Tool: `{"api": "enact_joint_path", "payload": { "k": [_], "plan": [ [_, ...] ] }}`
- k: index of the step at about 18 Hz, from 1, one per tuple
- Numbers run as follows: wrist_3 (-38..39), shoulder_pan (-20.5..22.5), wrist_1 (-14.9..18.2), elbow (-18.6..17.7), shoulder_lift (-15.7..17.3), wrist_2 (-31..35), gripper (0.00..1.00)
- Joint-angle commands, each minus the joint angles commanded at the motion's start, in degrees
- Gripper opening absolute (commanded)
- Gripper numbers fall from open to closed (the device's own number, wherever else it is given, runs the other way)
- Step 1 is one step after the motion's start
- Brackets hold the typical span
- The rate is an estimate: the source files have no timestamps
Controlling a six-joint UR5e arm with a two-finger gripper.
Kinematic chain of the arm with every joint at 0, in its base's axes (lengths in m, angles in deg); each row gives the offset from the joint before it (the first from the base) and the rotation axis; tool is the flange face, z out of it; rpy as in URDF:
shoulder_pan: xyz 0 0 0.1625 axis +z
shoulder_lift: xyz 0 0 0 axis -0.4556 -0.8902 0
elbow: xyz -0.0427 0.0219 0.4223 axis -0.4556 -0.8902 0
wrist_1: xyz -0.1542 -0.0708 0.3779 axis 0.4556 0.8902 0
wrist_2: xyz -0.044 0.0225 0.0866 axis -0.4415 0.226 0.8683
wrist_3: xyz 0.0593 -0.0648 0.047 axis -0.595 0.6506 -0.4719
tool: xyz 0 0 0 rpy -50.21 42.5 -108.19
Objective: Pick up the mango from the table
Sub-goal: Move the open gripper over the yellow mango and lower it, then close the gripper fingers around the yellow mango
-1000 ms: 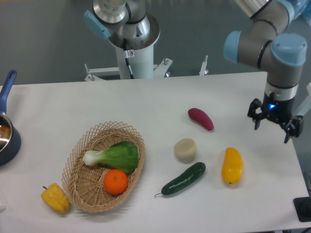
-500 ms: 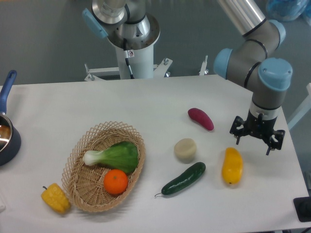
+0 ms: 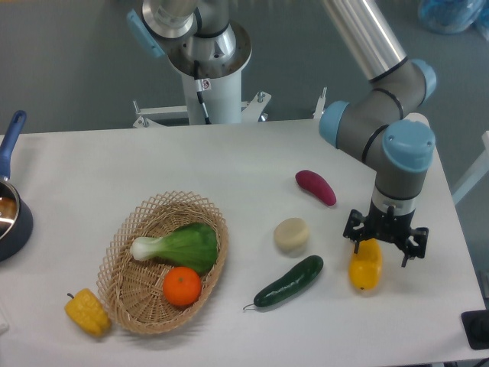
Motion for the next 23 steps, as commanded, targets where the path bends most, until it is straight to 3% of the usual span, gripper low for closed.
{"api": "enact_joint_path", "payload": {
  "k": [23],
  "plan": [
    [-0.17,-0.18,0.0,-0.26,-2.82,0.18,1.0]
  ]
}}
